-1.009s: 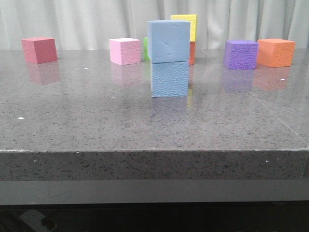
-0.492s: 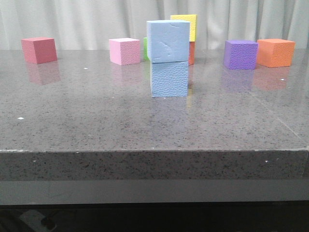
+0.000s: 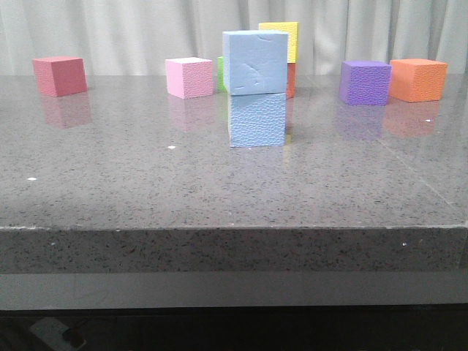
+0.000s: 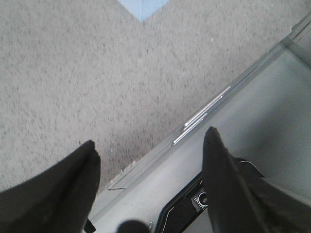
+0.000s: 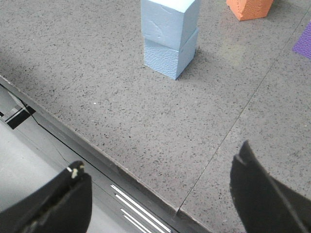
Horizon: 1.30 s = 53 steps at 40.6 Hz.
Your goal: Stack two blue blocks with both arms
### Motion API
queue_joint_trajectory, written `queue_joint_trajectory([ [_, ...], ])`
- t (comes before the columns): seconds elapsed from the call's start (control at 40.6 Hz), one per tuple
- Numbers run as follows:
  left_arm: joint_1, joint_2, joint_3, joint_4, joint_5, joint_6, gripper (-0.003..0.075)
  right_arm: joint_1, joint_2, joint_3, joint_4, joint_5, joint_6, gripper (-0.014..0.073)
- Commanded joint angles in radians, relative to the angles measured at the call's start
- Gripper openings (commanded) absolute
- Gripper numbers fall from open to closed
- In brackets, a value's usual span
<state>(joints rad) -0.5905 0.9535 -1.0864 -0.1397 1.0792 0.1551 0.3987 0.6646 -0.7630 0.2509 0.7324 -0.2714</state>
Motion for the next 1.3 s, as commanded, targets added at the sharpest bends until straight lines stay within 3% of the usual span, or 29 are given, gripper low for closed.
queue_joint_trajectory([
  [0.0, -0.01, -0.072, 0.052, -0.01, -0.094, -0.013, 0.0438, -0.007, 0.0, -0.026, 0.014, -0.056, -0.009, 0.0588],
  [0.049, -0.01, -0.096, 0.089, -0.01, -0.108, -0.013, 0.0428, -0.007, 0.0, -0.026, 0.014, -0.053, -0.009, 0.0562],
  [0.123, -0.01, -0.123, 0.126, -0.005, -0.117, -0.013, 0.0364, -0.007, 0.0, -0.026, 0.013, -0.046, -0.009, 0.0454],
  [0.221, -0.01, -0.138, 0.156, -0.005, -0.139, -0.013, 0.0232, -0.007, 0.0, -0.026, 0.013, -0.025, -0.009, 0.0196],
  [0.295, -0.01, -0.138, 0.161, -0.005, -0.131, -0.013, 0.014, -0.007, 0.0, -0.026, 0.013, -0.016, -0.009, 0.0053],
  [0.467, -0.01, -0.135, 0.161, -0.005, -0.131, -0.013, 0.0013, -0.007, 0.0, -0.026, 0.013, -0.016, -0.009, -0.0132],
  [0.541, -0.01, -0.135, 0.161, -0.005, -0.133, -0.013, -0.0019, -0.007, 0.0, -0.026, 0.013, -0.016, -0.009, -0.0127],
  [0.812, -0.008, -0.184, 0.184, -0.007, -0.154, -0.013, -0.002, -0.007, 0.0, -0.026, 0.013, -0.016, -0.009, -0.0128],
  [0.984, 0.121, -0.355, 0.283, 0.012, -0.239, -0.013, -0.002, -0.007, 0.0, -0.026, 0.013, -0.014, -0.009, -0.0128],
  [1.279, 0.404, -0.751, 0.638, 0.067, -0.702, -0.013, -0.002, -0.007, 0.0, -0.026, 0.013, -0.014, -0.009, -0.0128],
])
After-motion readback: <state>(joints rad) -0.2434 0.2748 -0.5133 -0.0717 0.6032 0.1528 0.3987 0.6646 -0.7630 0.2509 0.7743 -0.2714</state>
